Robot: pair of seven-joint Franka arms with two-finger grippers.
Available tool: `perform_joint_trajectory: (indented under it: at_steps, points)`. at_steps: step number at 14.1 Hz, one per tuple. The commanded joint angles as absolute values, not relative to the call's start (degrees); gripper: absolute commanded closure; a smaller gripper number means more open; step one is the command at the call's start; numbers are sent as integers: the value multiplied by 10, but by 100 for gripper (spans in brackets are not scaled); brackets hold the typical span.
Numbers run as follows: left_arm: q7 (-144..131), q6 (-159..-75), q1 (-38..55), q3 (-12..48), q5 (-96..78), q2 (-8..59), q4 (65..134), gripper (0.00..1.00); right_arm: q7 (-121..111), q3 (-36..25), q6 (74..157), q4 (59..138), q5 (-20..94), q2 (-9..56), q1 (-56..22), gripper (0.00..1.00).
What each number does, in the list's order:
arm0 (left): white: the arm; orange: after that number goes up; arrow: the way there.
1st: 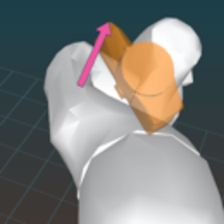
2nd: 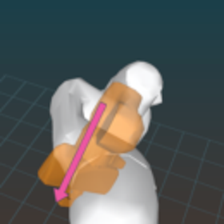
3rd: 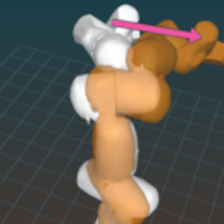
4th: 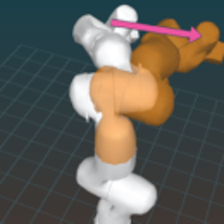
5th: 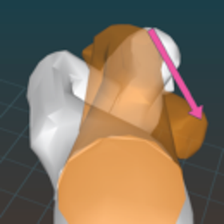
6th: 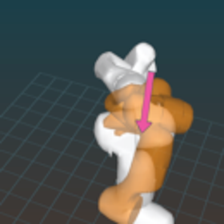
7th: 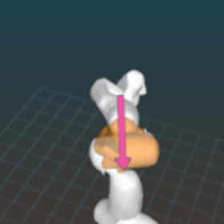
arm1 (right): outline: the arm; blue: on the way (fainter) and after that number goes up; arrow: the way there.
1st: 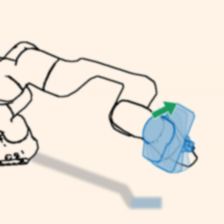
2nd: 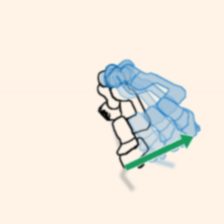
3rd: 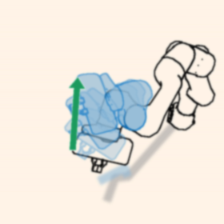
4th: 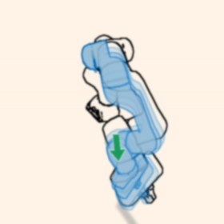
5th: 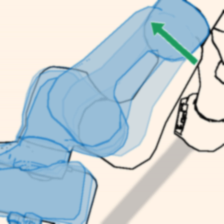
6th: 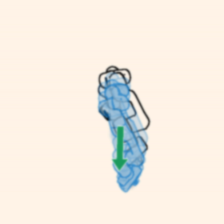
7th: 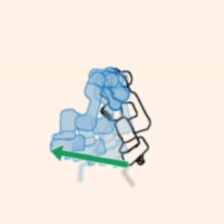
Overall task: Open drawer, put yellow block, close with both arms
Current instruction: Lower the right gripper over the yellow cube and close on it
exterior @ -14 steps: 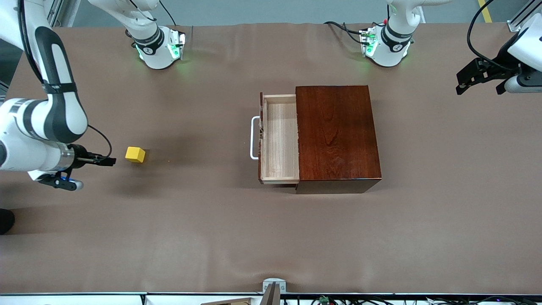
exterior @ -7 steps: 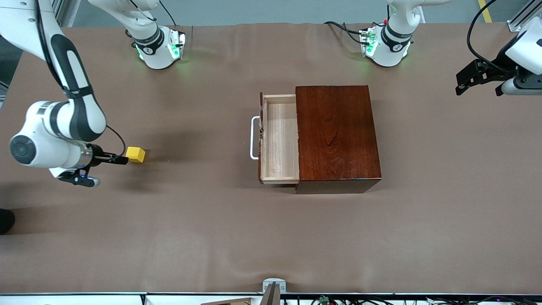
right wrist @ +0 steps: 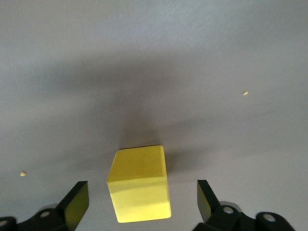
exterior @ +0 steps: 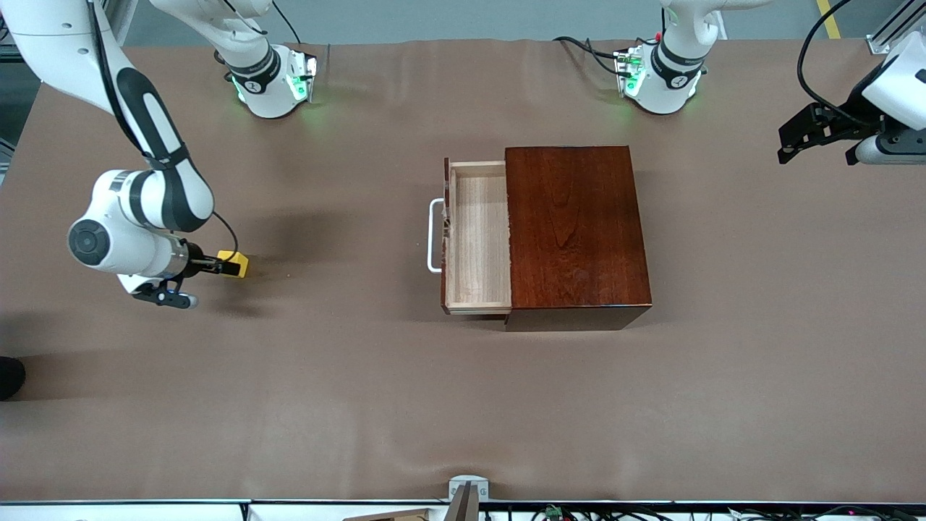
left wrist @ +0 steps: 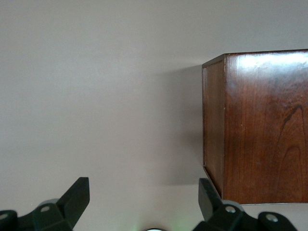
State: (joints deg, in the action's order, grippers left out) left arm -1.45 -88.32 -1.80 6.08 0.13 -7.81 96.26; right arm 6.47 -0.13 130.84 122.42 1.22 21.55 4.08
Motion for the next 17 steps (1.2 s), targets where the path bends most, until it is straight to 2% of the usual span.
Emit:
perform_joint_trajectory:
  at_steps: [1,4,7,9,17]
  points:
    - [-2,-889,-25,63,-3,-83,968,0,62,-3,1334,1236,16,220,37,18]
    - [-3,-889,-25,62,-2,-82,967,0,31,-3,1336,1236,17,221,44,59]
    - [-11,-889,-25,62,-2,-82,966,0,31,-2,1329,1236,17,219,47,93]
    - [-13,-889,-25,62,-2,-82,966,0,33,-1,1301,1231,17,207,42,100]
    - [-14,-890,-25,62,-3,-82,962,0,80,5,1159,1185,87,151,18,100]
